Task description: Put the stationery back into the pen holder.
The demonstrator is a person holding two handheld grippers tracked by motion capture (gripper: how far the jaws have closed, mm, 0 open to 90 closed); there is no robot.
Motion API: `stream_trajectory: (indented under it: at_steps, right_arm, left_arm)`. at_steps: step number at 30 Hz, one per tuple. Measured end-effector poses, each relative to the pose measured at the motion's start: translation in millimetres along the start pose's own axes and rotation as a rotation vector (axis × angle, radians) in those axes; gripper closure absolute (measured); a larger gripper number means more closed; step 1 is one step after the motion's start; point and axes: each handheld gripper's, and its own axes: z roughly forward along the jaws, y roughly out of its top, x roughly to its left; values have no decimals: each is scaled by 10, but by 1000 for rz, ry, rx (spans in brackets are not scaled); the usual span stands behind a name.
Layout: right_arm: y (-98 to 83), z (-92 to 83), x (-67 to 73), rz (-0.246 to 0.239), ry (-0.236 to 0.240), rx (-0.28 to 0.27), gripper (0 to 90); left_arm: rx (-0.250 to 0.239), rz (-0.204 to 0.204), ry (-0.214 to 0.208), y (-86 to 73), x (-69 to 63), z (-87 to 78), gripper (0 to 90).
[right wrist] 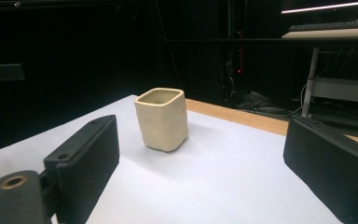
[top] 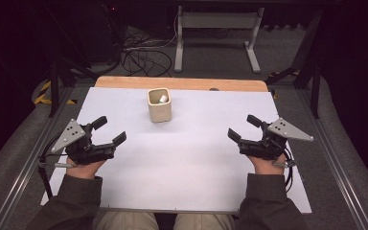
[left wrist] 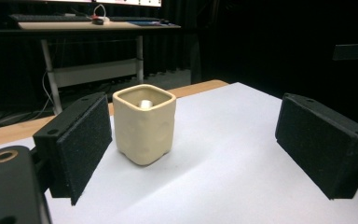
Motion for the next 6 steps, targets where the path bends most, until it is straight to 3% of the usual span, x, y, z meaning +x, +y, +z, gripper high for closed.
stream_trajectory:
  at_steps: [6]
  right_arm:
    - [-8,10,0,5,1,3,112]
  left_arm:
    - [5,-6,8,-26,35,7,115]
